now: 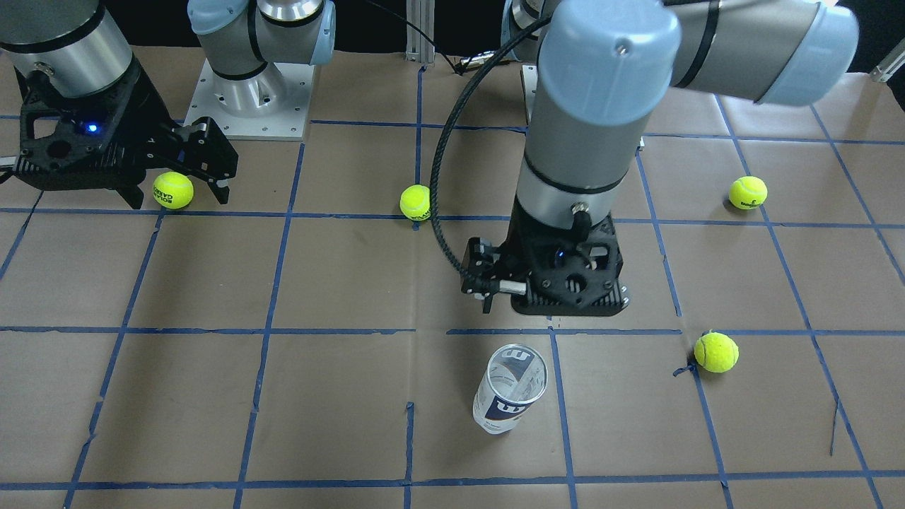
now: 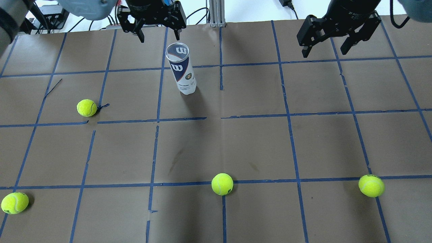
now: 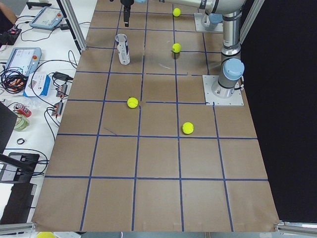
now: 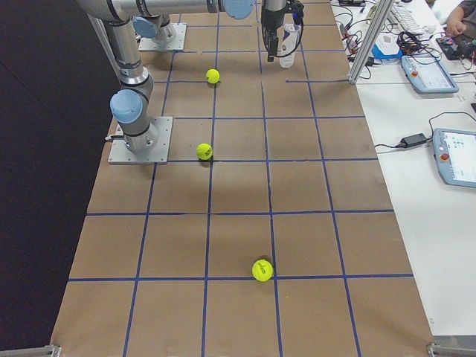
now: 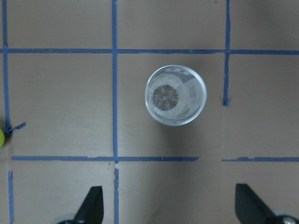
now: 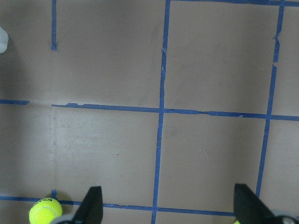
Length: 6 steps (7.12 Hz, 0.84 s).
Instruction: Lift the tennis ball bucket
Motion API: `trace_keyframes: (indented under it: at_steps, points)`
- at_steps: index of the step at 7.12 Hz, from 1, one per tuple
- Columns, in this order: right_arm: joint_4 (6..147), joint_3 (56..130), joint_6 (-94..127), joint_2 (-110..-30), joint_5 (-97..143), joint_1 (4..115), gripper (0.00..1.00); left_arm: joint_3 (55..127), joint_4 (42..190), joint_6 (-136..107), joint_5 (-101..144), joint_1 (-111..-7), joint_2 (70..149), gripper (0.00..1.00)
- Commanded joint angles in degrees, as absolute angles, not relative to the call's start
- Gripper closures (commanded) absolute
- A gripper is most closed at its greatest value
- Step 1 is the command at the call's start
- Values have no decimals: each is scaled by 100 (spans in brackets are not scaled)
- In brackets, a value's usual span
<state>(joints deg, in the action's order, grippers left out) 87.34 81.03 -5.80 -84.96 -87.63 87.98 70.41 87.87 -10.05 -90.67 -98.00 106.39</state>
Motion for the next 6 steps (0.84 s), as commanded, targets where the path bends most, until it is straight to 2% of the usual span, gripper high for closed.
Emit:
trace_keyframes:
  at_steps: [1,4,6]
  points:
    - [8728,8077,-571,-8499,-8788,8789,0,7670,8903,-854,-9044,-9388,9987,0]
    - [8623,8033,-545,-8517,-8763,8824,0,8313,8921,-616,-9123,-9308,9590,0]
    - [8446,7989,-510,-8499,-8815,8798,0,8297,8912,-510,-9035,-9054,9554,0]
